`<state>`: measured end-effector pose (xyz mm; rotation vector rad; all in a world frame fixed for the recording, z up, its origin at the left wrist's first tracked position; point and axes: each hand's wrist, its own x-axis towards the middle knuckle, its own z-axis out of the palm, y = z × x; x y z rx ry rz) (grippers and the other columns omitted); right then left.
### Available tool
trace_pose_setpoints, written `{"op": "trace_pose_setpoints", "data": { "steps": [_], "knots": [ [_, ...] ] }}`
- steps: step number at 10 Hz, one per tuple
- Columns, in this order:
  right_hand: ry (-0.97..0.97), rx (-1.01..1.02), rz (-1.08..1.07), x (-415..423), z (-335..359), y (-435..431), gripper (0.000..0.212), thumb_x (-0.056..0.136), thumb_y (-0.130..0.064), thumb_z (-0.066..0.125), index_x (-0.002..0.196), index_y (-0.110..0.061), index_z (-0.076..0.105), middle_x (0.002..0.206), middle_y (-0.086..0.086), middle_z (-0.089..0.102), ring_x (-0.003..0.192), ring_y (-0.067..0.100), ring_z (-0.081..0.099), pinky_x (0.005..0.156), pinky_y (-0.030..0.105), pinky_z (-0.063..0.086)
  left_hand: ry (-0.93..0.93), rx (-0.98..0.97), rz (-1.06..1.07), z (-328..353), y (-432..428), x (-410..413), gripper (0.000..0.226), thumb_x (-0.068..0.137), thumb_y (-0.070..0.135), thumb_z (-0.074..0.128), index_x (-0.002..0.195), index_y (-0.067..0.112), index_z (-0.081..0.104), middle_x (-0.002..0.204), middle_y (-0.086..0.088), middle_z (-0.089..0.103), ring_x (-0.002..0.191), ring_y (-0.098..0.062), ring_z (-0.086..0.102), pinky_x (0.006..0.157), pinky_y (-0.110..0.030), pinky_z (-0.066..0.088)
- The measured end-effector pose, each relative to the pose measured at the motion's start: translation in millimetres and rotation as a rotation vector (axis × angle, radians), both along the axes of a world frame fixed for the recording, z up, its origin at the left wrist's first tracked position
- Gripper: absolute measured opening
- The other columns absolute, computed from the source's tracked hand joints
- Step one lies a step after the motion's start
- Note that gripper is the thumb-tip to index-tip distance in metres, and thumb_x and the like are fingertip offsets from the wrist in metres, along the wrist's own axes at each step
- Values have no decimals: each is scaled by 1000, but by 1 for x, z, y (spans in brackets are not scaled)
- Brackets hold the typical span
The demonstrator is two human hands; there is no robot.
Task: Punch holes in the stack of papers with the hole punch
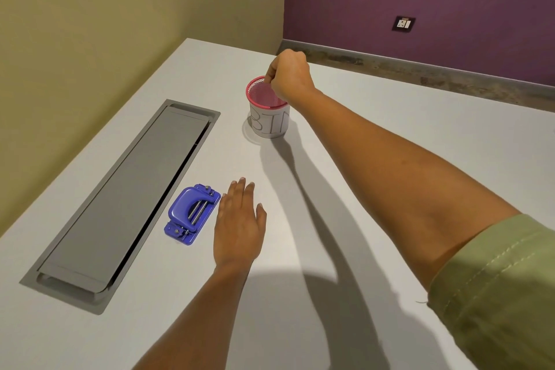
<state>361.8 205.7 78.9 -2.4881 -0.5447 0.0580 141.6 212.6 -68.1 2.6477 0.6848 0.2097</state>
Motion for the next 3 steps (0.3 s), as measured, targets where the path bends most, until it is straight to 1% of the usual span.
{"op": "trace_pose_setpoints", "data": {
  "steps": [1,2,3],
  "knots": [
    [47,14,7,-2,-2,-3,22,85,-9,64,105,-2,70,109,14,68,100,26,63,89,32,53,-3,-12,-4,1,0,1,47,97,26,34,143,14,32,154,-2,28,145,-16,19,118,-31,13],
    [40,78,-11,-4,-4,-6,17,85,-7,63,101,-4,70,108,13,68,99,24,63,86,29,54,-28,-2,-4,-2,2,-1,47,97,26,34,143,15,32,154,-2,28,145,-16,19,118,-32,13],
    [-11,155,-31,-10,-8,-11,23,86,3,53,98,-5,70,108,12,67,101,24,61,84,28,52,-11,6,5,0,0,0,47,97,26,34,143,14,32,154,-2,28,145,-16,19,118,-32,13]
  ]
}}
